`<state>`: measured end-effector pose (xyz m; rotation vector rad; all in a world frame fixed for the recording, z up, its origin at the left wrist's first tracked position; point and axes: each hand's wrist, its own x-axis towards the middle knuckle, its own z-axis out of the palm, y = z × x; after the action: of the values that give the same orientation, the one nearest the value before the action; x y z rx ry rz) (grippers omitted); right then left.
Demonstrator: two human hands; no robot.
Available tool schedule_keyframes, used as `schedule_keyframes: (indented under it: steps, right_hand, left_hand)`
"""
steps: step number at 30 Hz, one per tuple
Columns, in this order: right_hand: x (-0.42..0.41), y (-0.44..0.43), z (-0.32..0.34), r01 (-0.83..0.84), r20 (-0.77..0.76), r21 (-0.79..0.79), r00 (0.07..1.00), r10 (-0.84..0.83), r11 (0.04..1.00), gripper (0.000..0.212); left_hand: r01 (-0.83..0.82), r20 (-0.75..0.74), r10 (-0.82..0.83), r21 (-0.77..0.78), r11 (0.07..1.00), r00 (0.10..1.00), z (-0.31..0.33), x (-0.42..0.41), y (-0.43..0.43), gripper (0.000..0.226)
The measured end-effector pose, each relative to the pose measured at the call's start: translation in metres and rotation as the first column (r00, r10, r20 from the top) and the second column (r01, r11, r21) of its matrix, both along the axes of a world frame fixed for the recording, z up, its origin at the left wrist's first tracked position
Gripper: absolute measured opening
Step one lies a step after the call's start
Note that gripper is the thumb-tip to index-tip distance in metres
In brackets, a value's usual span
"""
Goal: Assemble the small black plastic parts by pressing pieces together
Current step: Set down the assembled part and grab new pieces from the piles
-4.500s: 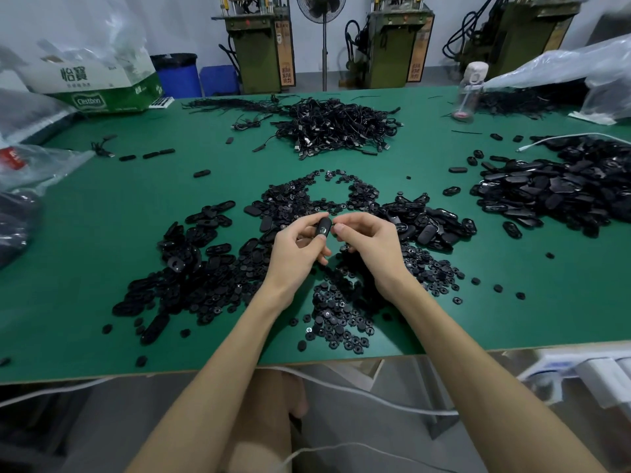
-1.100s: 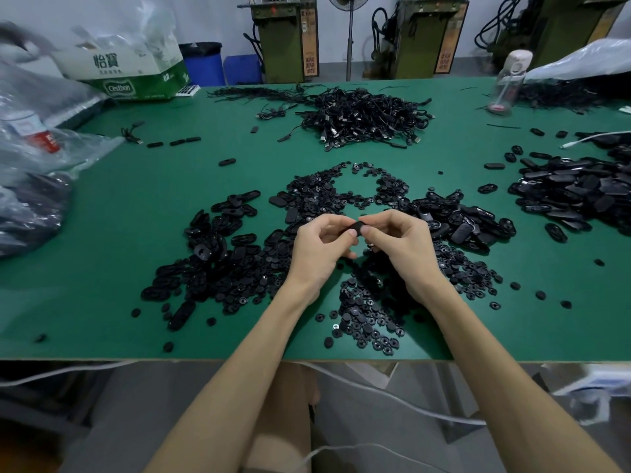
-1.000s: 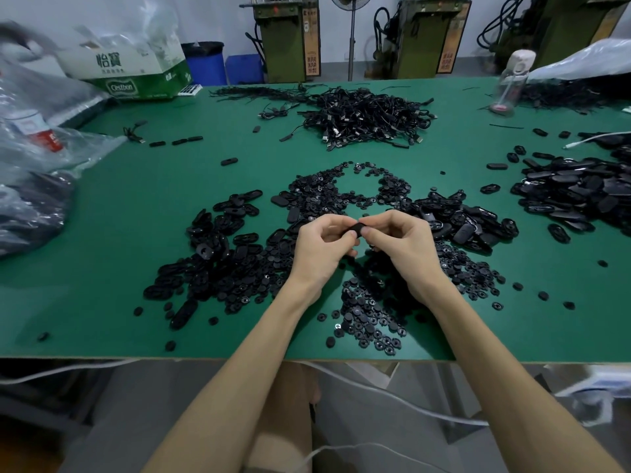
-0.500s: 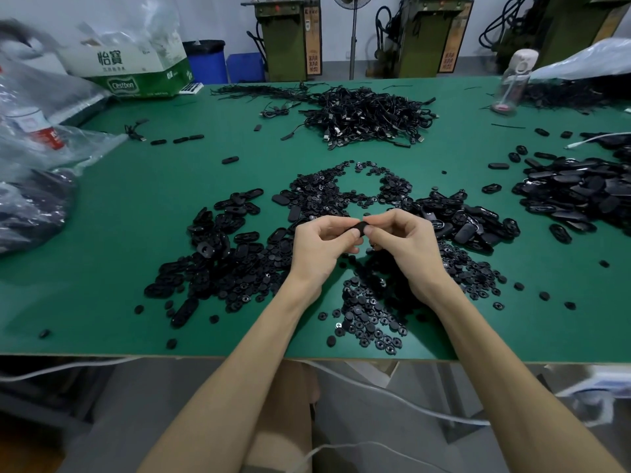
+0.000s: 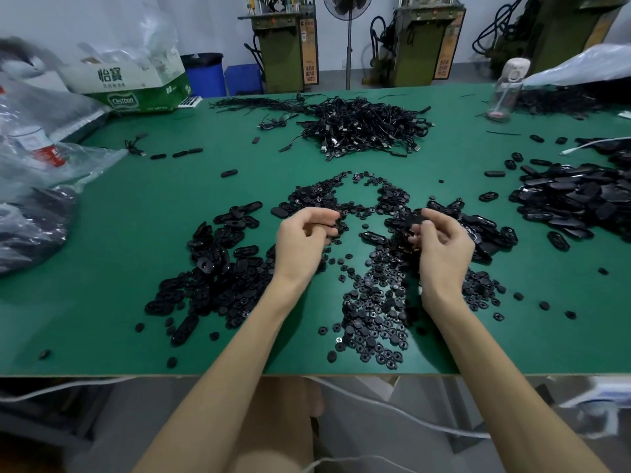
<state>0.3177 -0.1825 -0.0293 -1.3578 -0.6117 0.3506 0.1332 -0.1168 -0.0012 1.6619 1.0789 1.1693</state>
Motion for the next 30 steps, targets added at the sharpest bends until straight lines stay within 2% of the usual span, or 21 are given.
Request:
schedule_keyframes:
  steps: [3,6,7,9,11,13,15,17,19,21,23,24,25,27,30]
  right_hand:
    - [-0.002,0.0,0.001,0.014,0.006,-0.072,1.0,-0.014,0.997,0.044]
    - [-0.004,-0.001,0.003,-0.011,0.032,-0.096,0.999,0.014,0.995,0.056]
    - [-0.005,-0.002,0.003,-0.017,0.043,-0.093,0.999,0.021,0.996,0.055]
    - [-0.007,-0.003,0.004,-0.01,0.089,-0.101,0.996,0.019,0.995,0.052]
    - [-0.008,-0.004,0.005,-0.008,0.134,-0.112,0.991,0.024,0.994,0.049]
    - [-0.009,-0.004,0.004,-0.025,0.162,-0.121,0.986,0.045,0.992,0.051]
    - [-0.011,-0.005,0.005,-0.051,0.186,-0.119,0.98,0.073,0.992,0.052]
    - [-0.011,-0.006,0.008,-0.081,0.276,-0.158,0.953,0.123,0.984,0.044]
    - [-0.011,-0.006,0.007,-0.122,0.385,-0.273,0.895,0.225,0.954,0.036]
    - [-0.012,-0.004,0.006,-0.175,0.394,-0.368,0.86,0.323,0.913,0.035]
    - [-0.014,-0.001,0.004,-0.142,0.451,-0.47,0.809,0.376,0.871,0.029]
    - [-0.015,0.0,0.004,-0.086,0.503,-0.528,0.77,0.392,0.845,0.026]
    - [-0.017,0.002,0.003,-0.038,0.538,-0.569,0.738,0.407,0.821,0.025]
    - [-0.019,0.004,0.002,-0.002,0.554,-0.601,0.72,0.418,0.799,0.021]
    - [-0.021,0.005,0.002,0.016,0.571,-0.601,0.709,0.415,0.799,0.015]
  left_hand:
    - [-0.081,-0.252,0.096,0.069,0.994,0.963,0.01,-0.017,0.016,0.041]
    - [-0.146,-0.531,0.205,0.151,0.978,0.822,0.013,-0.039,0.032,0.039]
    - [-0.151,-0.632,0.238,0.188,0.97,0.737,0.013,-0.048,0.037,0.039]
    - [-0.136,-0.817,0.276,0.241,0.961,0.506,0.012,-0.064,0.045,0.03]
    - [-0.141,-0.904,0.27,0.235,0.962,0.332,0.012,-0.076,0.048,0.016]
    - [-0.149,-0.925,0.248,0.212,0.966,0.288,0.012,-0.082,0.05,0.015]
    - [-0.161,-0.922,0.242,0.201,0.966,0.302,0.012,-0.083,0.052,0.017]
    - [-0.178,-0.907,0.267,0.219,0.959,0.326,0.011,-0.082,0.052,0.017]
    - [-0.192,-0.859,0.307,0.248,0.95,0.409,0.011,-0.08,0.05,0.015]
    - [-0.201,-0.744,0.28,0.198,0.959,0.606,0.012,-0.073,0.043,0.011]
    - [-0.139,-0.517,0.138,0.037,0.99,0.845,0.014,-0.061,0.036,0.005]
    - [-0.07,-0.364,0.044,-0.059,0.996,0.931,0.014,-0.055,0.032,0.006]
    - [0.005,-0.212,-0.037,-0.147,0.989,0.977,0.014,-0.048,0.028,0.011]
    - [0.144,0.065,-0.131,-0.311,0.939,0.989,0.01,-0.032,0.021,0.016]
    - [0.338,0.412,-0.14,-0.461,0.821,0.9,0.003,-0.008,0.014,0.027]
